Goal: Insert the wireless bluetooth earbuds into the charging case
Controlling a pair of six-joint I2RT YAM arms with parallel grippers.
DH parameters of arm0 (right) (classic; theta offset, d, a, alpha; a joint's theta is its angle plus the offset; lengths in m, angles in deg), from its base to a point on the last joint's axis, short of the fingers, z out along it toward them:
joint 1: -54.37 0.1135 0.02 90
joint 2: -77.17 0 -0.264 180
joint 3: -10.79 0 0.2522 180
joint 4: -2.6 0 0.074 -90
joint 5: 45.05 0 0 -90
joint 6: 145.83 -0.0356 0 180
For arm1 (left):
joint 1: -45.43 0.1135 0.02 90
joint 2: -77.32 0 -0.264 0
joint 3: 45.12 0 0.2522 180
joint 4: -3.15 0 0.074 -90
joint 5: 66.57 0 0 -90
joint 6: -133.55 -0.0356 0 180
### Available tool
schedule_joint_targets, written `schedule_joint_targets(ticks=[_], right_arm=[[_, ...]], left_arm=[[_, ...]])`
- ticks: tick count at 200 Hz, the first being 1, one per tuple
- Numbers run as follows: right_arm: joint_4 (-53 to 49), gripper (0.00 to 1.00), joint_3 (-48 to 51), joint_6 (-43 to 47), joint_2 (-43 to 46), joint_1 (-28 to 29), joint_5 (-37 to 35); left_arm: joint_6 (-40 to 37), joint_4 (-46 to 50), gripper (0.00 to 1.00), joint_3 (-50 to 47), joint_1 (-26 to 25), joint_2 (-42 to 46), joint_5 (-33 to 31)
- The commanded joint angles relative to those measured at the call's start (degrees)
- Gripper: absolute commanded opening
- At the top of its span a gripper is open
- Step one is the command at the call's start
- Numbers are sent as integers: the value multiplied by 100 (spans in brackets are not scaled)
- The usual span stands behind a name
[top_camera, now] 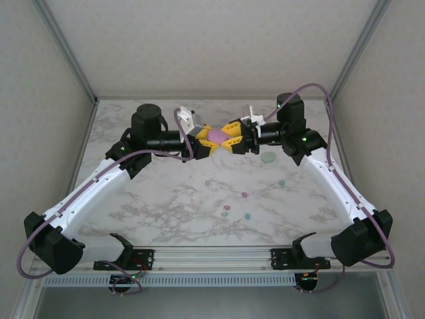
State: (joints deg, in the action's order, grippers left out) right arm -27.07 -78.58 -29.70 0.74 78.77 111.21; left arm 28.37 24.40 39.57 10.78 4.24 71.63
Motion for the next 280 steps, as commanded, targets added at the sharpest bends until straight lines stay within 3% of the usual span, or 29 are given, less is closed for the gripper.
schedule_joint_targets(ticks=[1,39,58,198,265,280], right_arm=[[351,36,70,-232,119,14,-239],[696,53,269,-806,326,16,-1332],[801,57,387,-1072,415,-5,-1597],[661,68,-138,-2322,140,-21,-1665],[244,77,-581,-3133,71,-23,-2391],[6,78,-693,-3051,48,-23,-1995]], left_arm=[[57,-81,29,150,-33,-31,250],[444,-810,26,-198,-33,126,69],[466,-886,25,-303,-33,221,100],[79,-458,24,-299,-39,274,136],[494,-1248,25,-729,-41,381,-367],[684,-1431,25,-793,-41,382,-538]])
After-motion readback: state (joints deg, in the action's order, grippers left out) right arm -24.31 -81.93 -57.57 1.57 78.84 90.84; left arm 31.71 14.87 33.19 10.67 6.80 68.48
